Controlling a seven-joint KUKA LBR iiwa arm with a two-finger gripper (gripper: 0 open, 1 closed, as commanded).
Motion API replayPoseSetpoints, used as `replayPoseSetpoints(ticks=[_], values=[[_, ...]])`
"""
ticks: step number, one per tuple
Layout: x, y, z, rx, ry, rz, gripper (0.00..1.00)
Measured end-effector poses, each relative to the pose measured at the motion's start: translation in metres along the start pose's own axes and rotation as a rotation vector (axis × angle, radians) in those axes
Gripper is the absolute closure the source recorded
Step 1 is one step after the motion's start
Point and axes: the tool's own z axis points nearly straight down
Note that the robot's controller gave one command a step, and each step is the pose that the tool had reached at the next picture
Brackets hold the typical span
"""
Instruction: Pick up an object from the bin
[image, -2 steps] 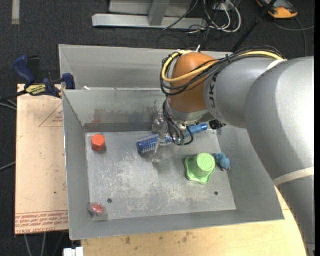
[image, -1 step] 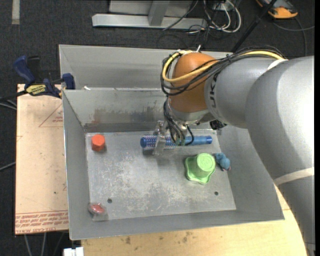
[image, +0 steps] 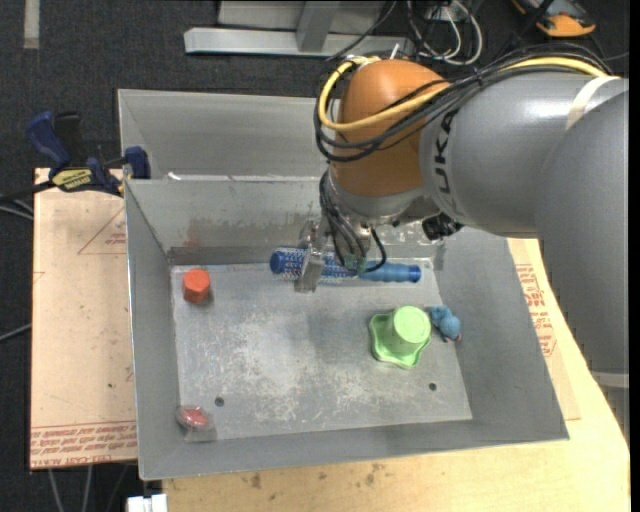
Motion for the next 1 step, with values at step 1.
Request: replayPoseSetpoints(ticks=[1], values=[[-0.0117,-0.051,-0.0747,0.005,-0.002,-0.022,1.0]])
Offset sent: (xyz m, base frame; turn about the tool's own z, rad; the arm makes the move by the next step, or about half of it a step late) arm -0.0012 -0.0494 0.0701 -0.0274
